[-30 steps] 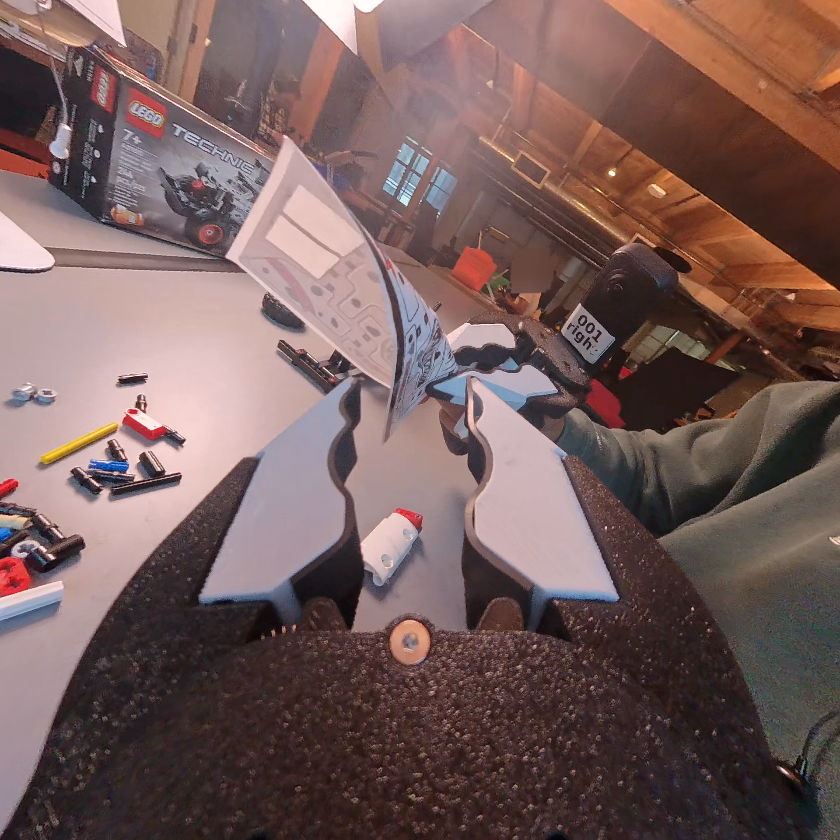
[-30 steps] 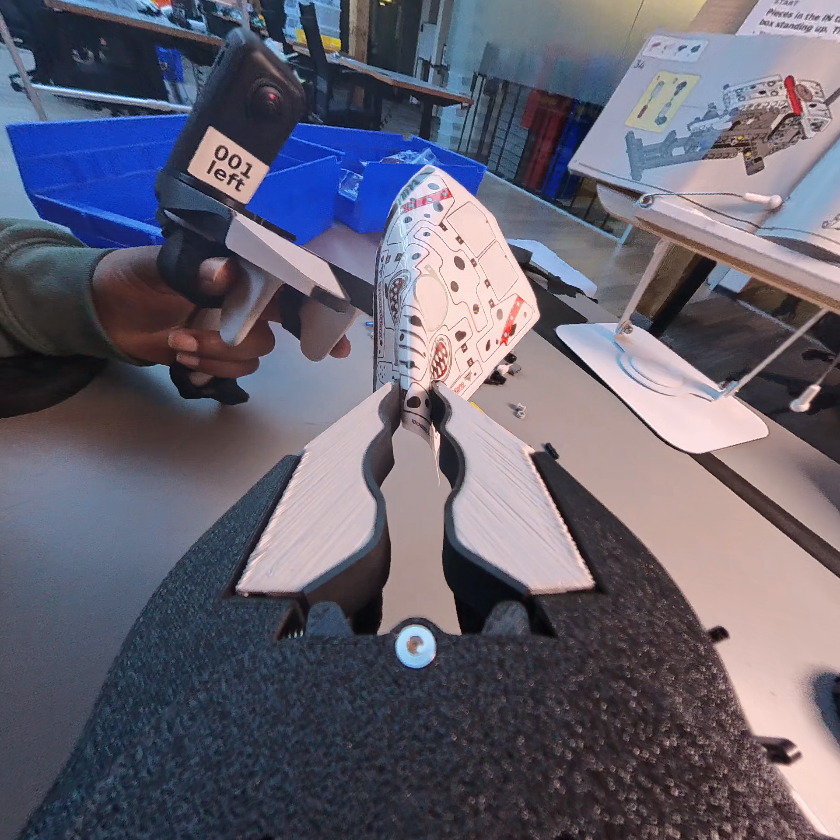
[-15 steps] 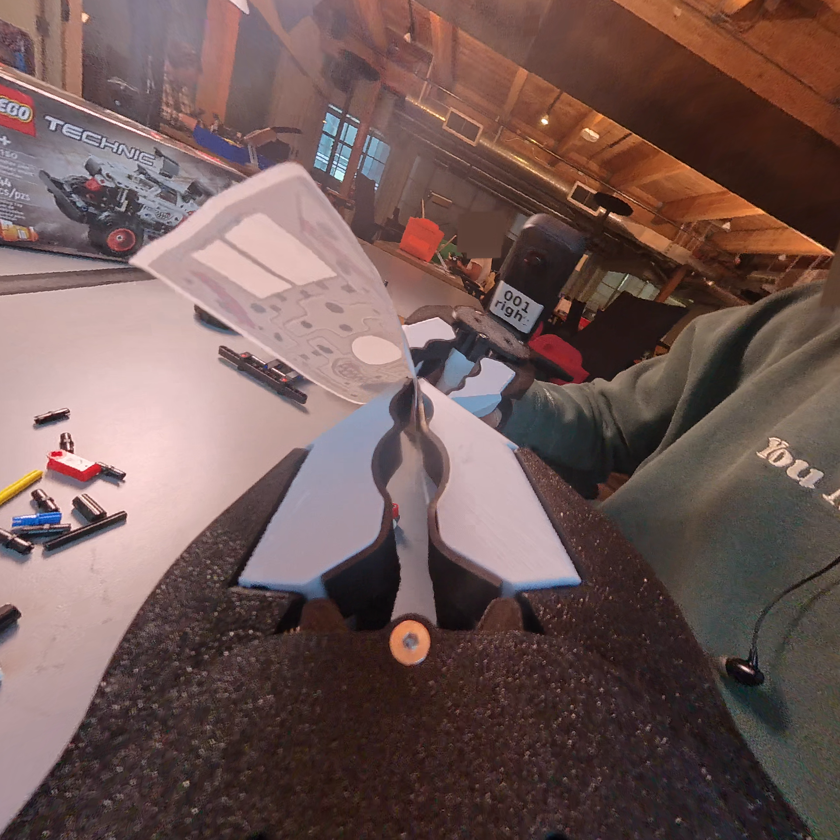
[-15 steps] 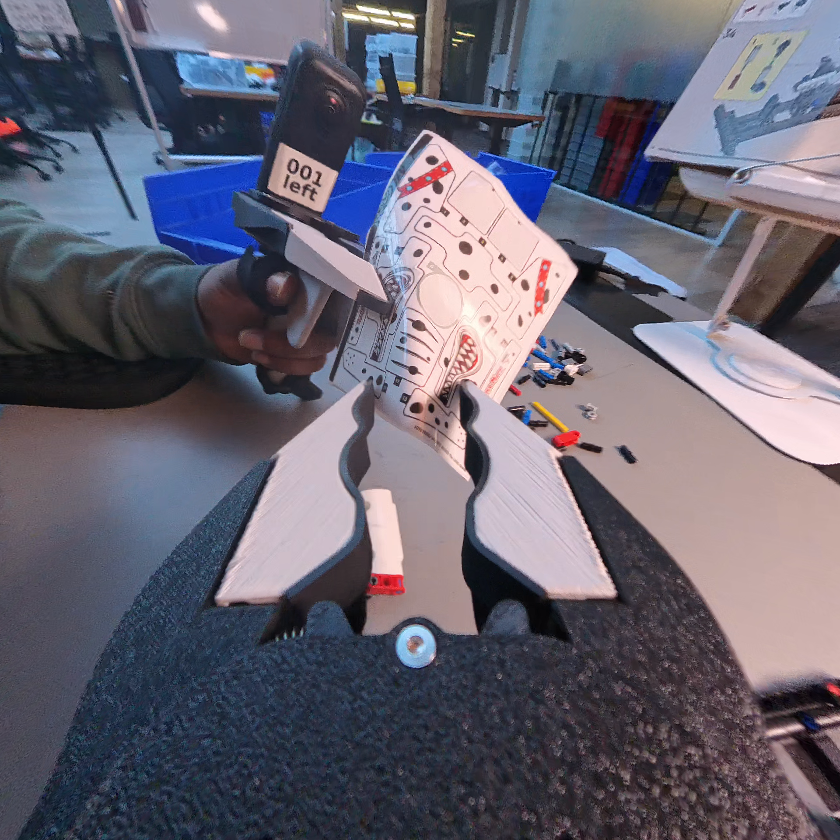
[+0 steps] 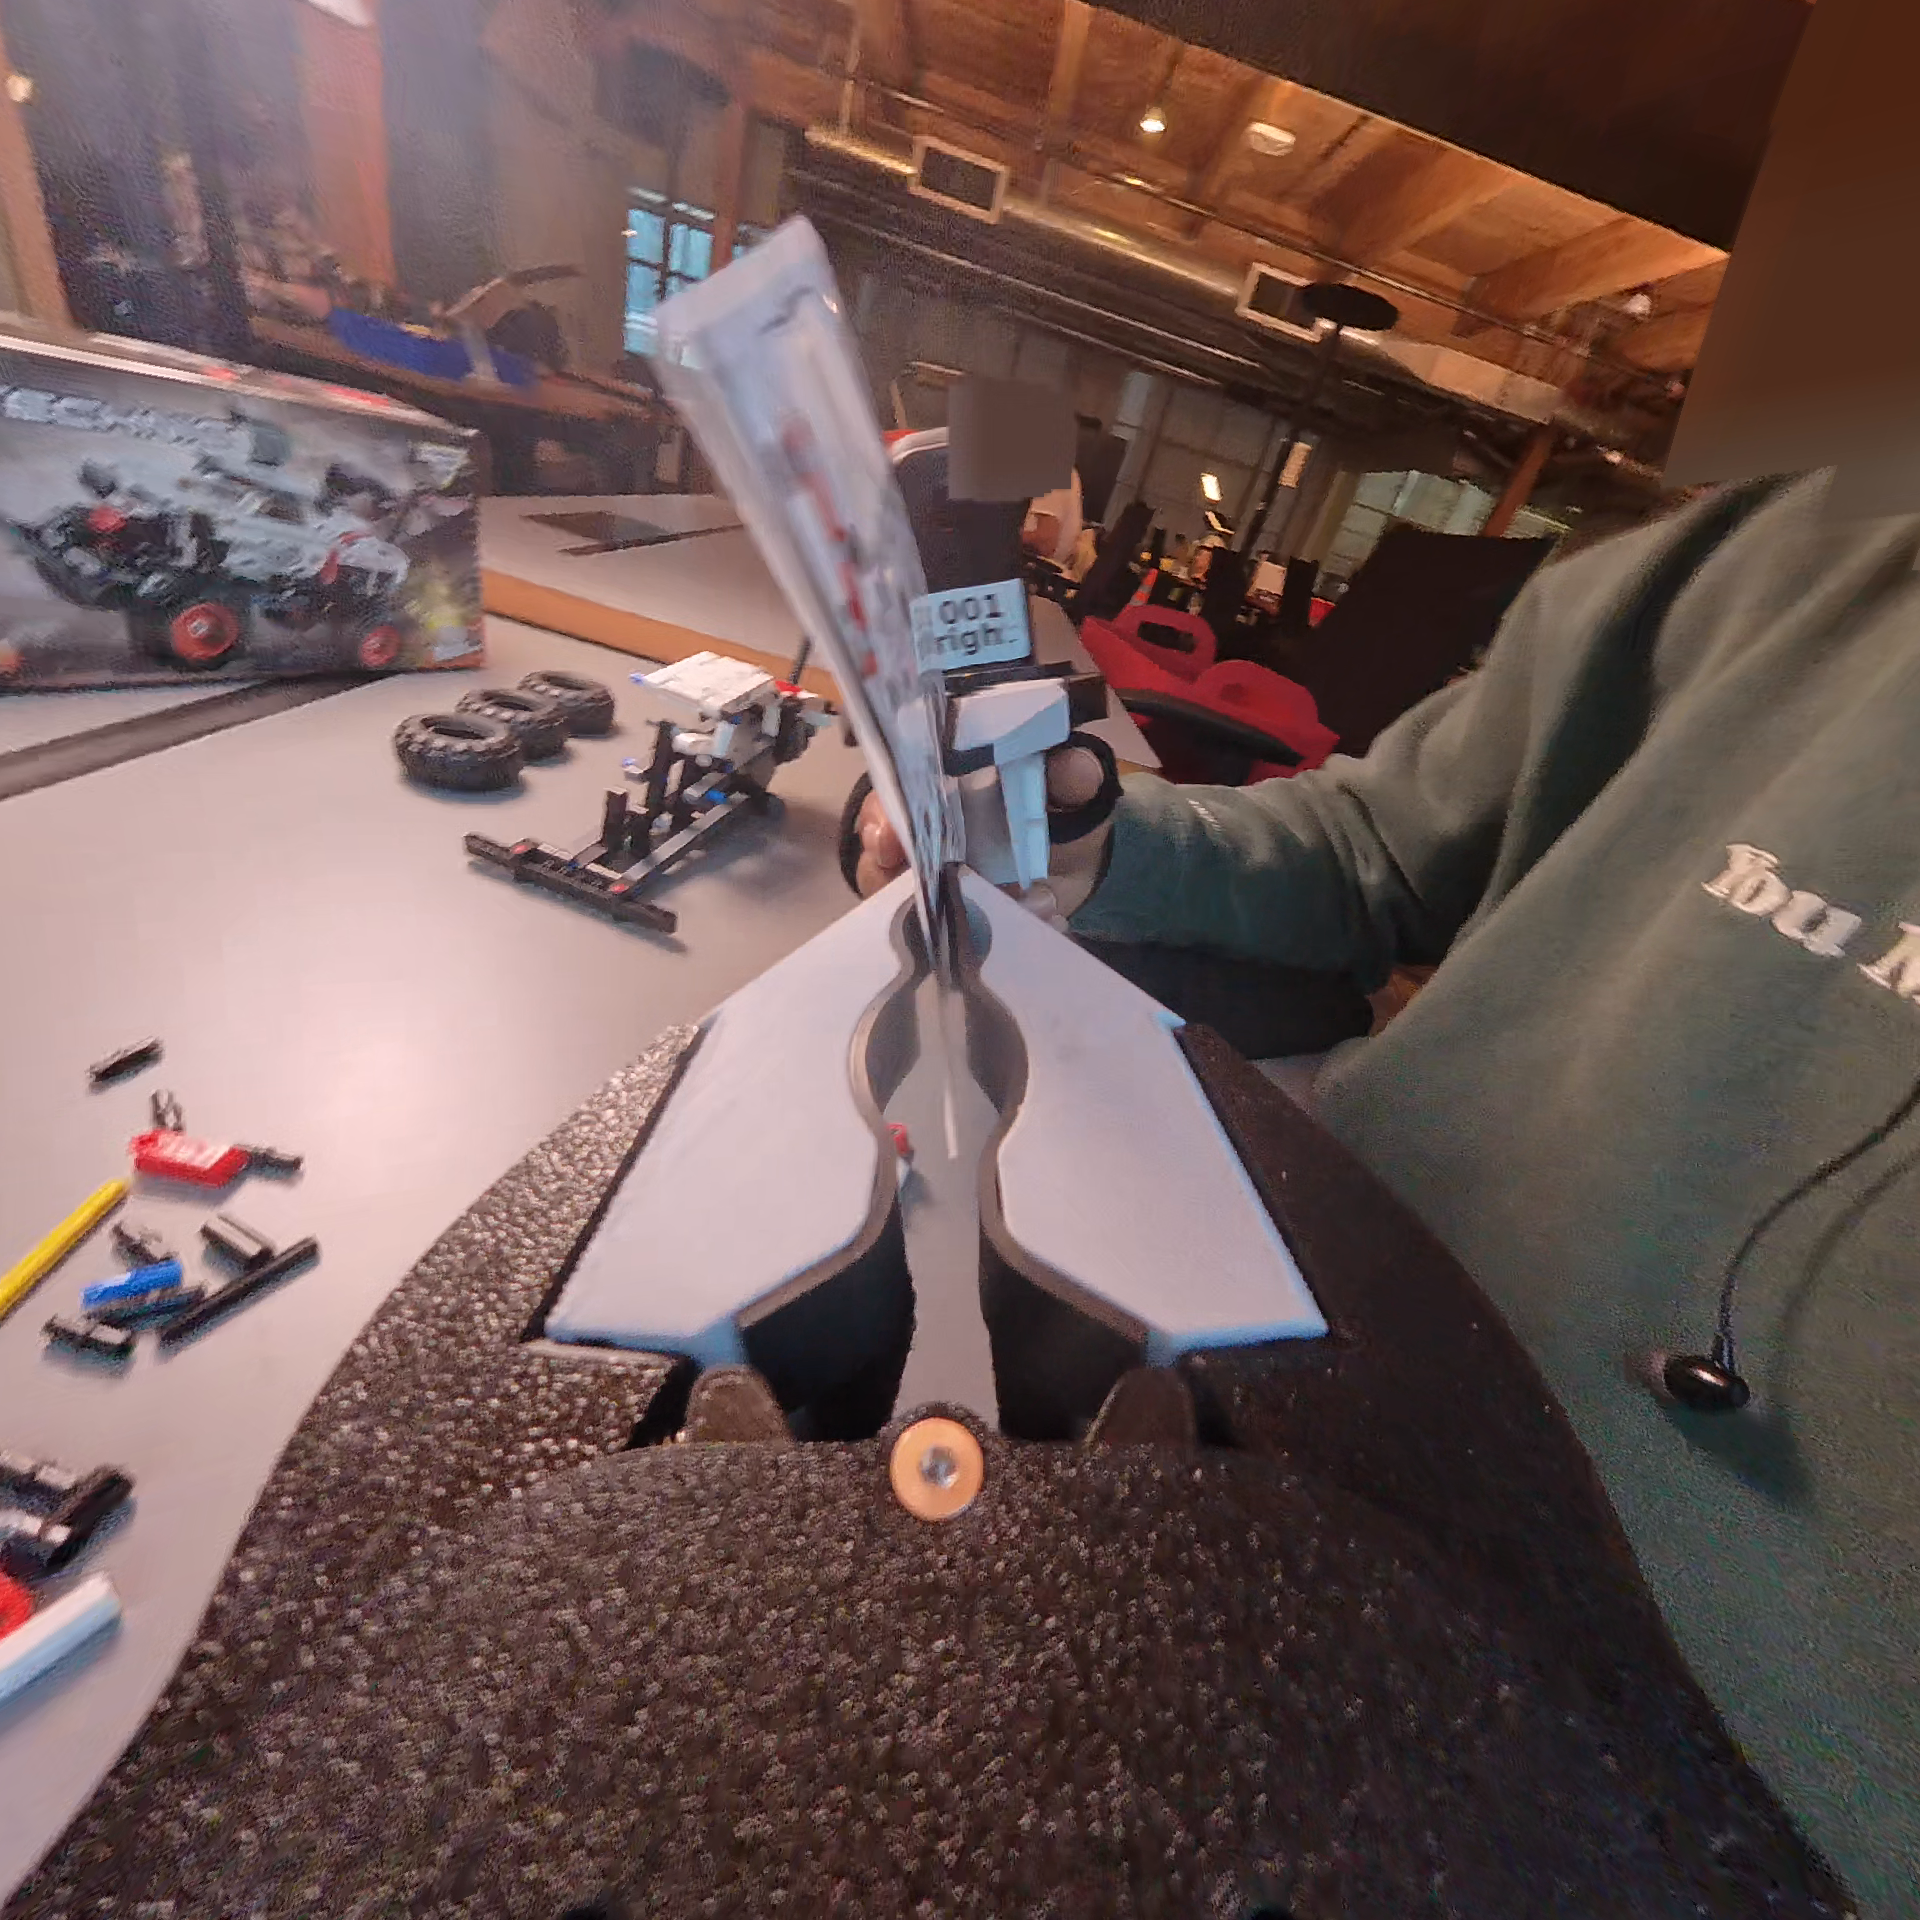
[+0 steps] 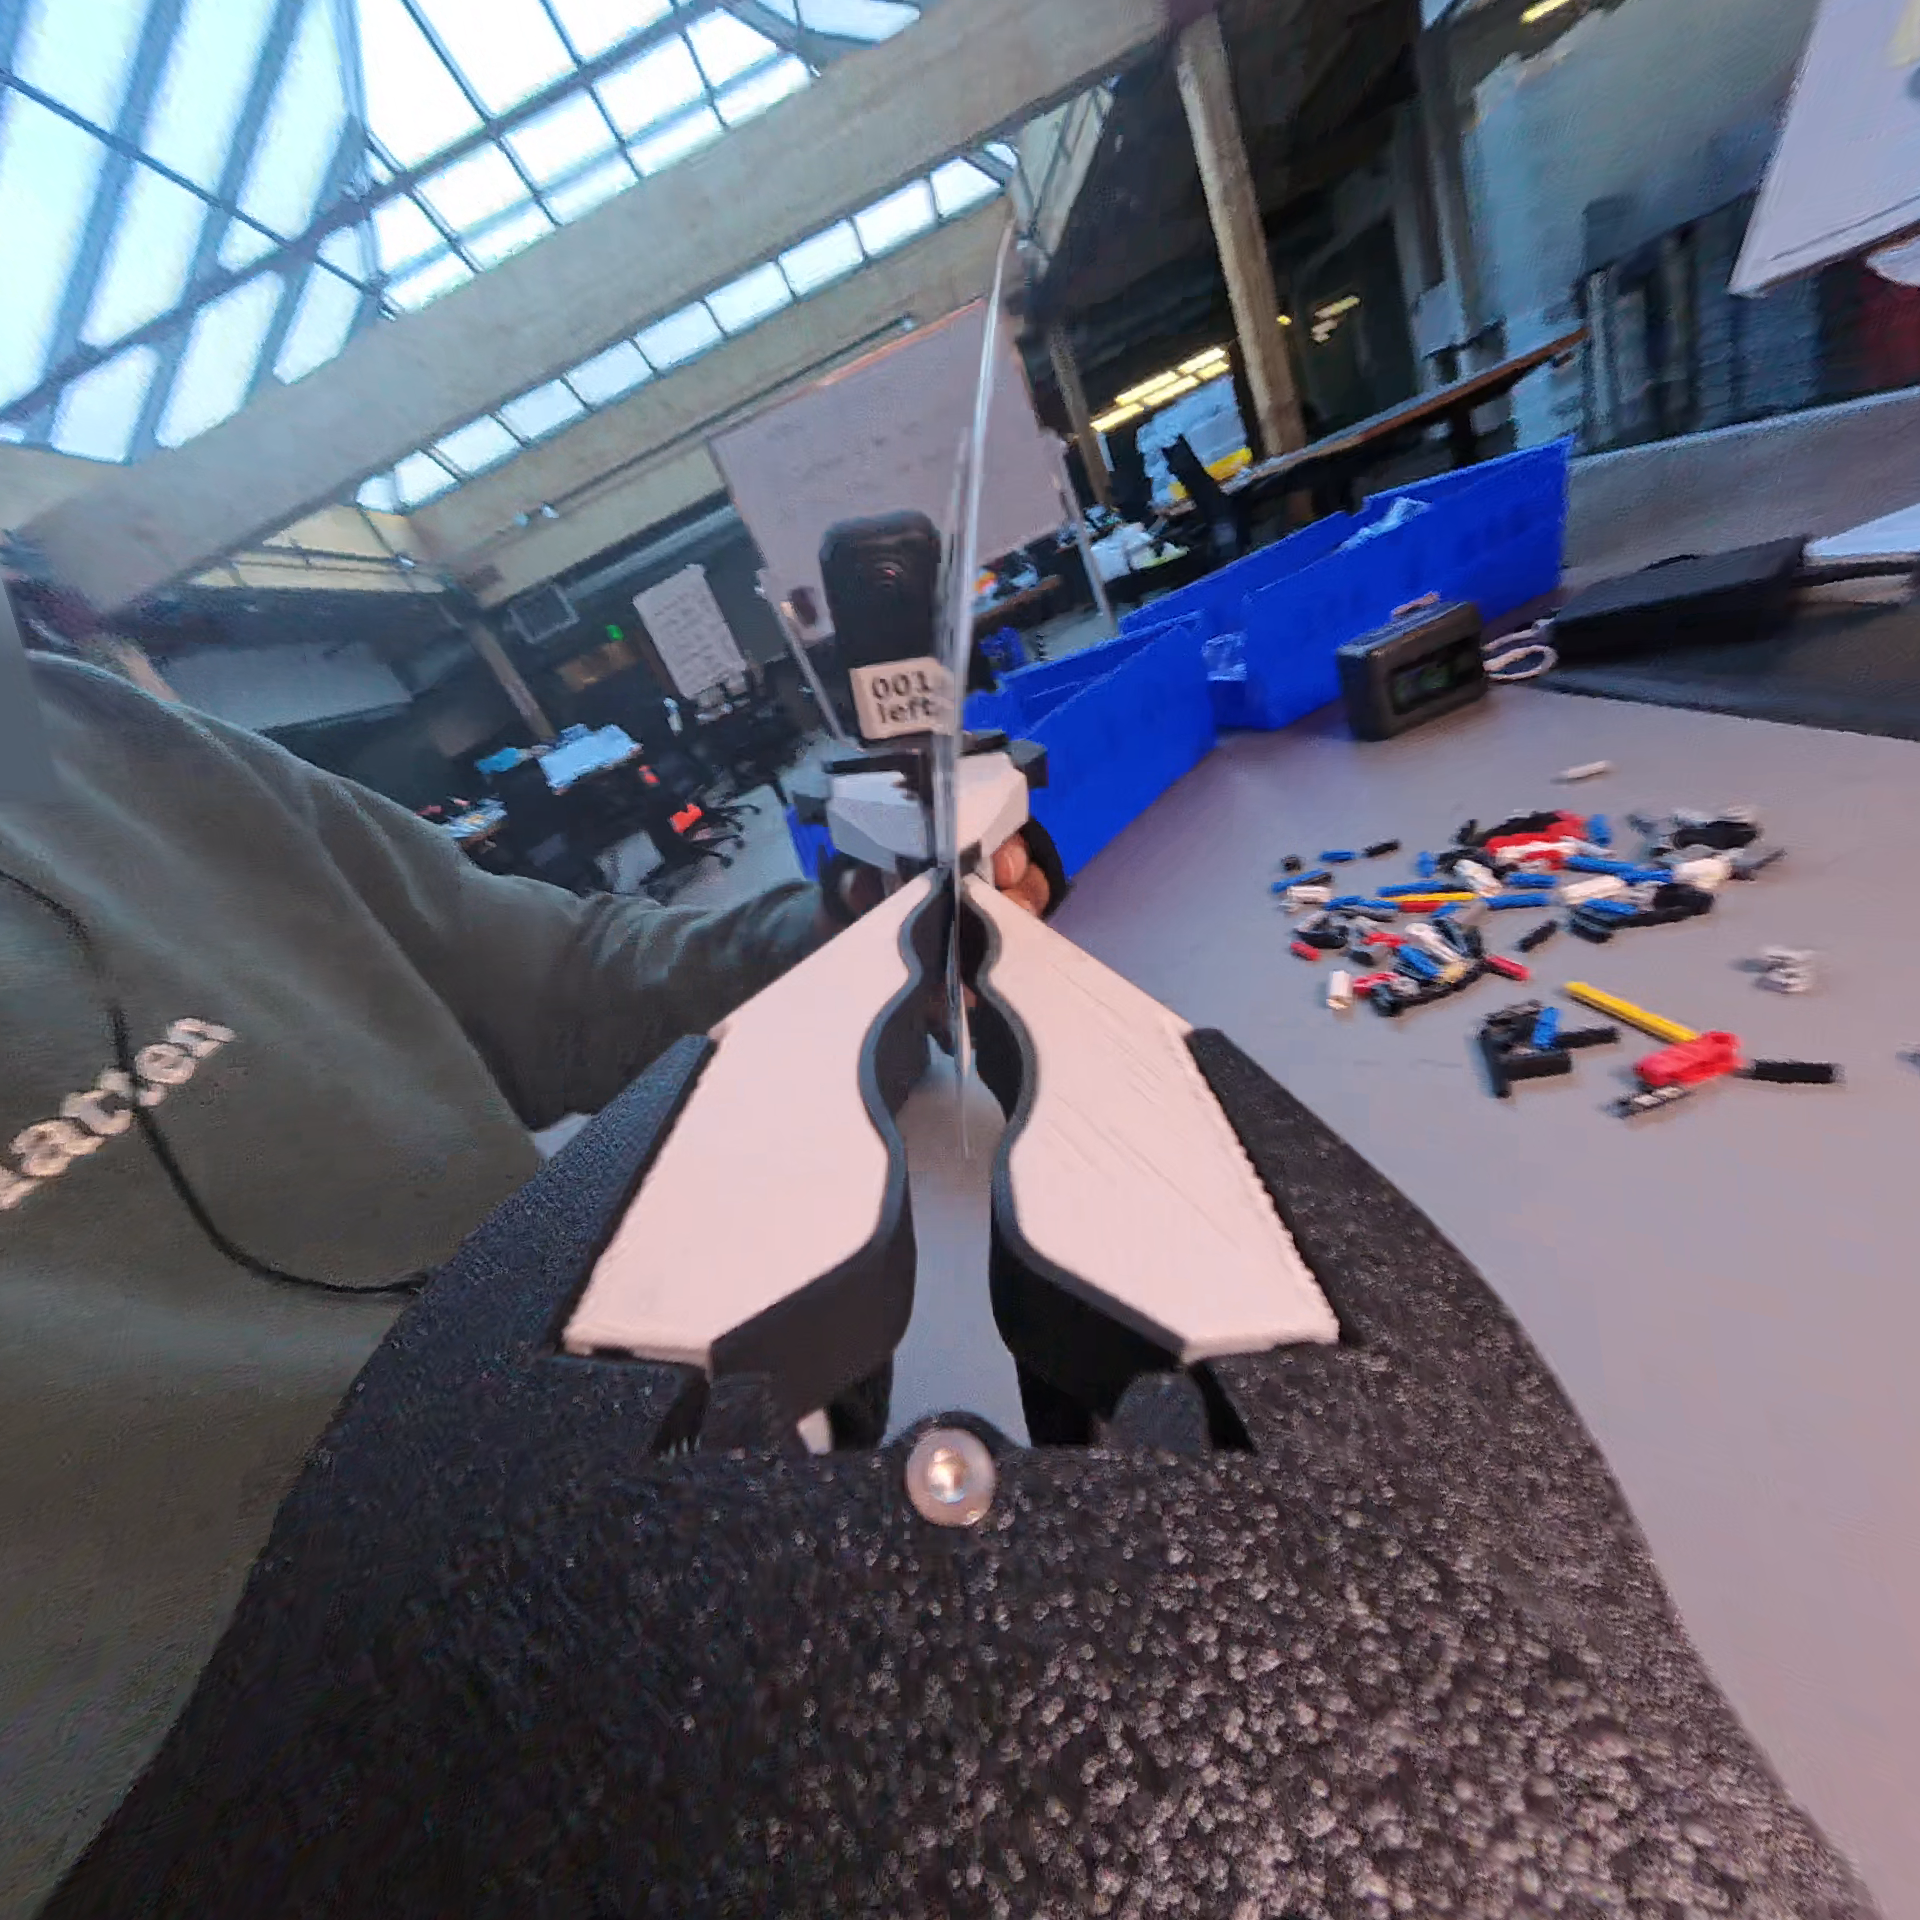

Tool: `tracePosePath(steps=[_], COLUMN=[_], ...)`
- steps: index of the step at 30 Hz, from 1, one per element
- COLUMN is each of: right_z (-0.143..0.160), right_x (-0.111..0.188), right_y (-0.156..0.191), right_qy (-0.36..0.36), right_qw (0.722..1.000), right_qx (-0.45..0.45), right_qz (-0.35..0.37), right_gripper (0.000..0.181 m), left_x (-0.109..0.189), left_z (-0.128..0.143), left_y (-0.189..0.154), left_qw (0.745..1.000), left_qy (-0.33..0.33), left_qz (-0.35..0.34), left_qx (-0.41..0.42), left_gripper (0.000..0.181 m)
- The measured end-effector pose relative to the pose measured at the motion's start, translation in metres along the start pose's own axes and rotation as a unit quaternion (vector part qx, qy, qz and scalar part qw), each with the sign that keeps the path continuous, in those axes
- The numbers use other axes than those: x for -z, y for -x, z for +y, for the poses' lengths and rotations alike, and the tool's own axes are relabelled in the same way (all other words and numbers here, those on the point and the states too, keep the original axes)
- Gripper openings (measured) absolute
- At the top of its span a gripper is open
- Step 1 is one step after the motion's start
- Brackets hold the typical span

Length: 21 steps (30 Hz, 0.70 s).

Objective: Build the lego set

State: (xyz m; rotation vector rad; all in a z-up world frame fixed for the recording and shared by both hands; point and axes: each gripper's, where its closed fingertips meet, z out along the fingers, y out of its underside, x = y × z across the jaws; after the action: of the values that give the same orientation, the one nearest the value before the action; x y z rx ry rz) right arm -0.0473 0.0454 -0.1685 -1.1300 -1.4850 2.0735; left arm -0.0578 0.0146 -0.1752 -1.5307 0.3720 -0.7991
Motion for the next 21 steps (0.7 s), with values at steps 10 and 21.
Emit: tracePosePath(steps=[10,21], right_z=[0.004,-0.007], right_x=[0.007,0.003], right_y=[-0.032,-0.027], right_qy=[0.033,-0.012], right_qw=[0.993,0.995], right_qx=[0.052,0.036], right_qz=[0.105,0.095], right_gripper=[0.000,0.000], left_x=[-0.001,-0.007], left_z=[0.017,0.017], left_y=[0.035,0.028], left_qw=[0.991,0.996], left_qy=[0.019,0.022], left_qz=[-0.069,-0.059], left_qx=[0.109,0.069], left_gripper=[0.000,0.020])
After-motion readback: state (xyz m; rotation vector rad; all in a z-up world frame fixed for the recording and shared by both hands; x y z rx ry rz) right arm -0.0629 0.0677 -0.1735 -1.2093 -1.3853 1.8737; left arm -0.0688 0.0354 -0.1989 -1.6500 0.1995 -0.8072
